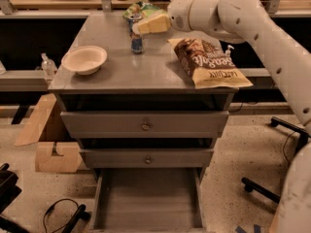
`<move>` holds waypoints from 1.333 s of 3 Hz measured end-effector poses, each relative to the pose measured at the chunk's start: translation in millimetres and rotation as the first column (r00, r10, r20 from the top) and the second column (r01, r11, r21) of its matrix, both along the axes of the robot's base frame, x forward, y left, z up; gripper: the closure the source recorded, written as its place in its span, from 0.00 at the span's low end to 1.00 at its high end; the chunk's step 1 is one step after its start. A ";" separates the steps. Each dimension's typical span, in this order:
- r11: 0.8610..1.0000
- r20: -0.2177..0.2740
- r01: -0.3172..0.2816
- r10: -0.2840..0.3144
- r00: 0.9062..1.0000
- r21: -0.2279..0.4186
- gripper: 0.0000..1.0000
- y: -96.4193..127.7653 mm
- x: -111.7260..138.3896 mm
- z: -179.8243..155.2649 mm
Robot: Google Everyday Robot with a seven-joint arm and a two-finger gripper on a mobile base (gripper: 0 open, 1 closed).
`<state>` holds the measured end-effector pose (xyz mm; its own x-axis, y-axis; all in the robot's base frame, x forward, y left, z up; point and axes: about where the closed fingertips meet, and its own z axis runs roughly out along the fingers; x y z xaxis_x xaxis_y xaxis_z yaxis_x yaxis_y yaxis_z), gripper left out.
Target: Place redbull can into bottom drawer
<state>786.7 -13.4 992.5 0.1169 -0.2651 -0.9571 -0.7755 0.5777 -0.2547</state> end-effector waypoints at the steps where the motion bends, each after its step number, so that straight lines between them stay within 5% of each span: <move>1: 1.000 -0.033 -0.024 0.024 0.999 0.004 0.00 28.7 30.1 -9.0; 4: 0.988 -0.106 -0.104 0.116 0.988 0.114 0.05 79.0 76.0 -52.2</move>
Offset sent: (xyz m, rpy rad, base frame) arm 0.0727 0.0768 -0.0433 0.0932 0.1189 0.1116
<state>862.7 65.6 940.3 0.0303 -0.1511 -0.9881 -0.8557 0.5069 -0.1038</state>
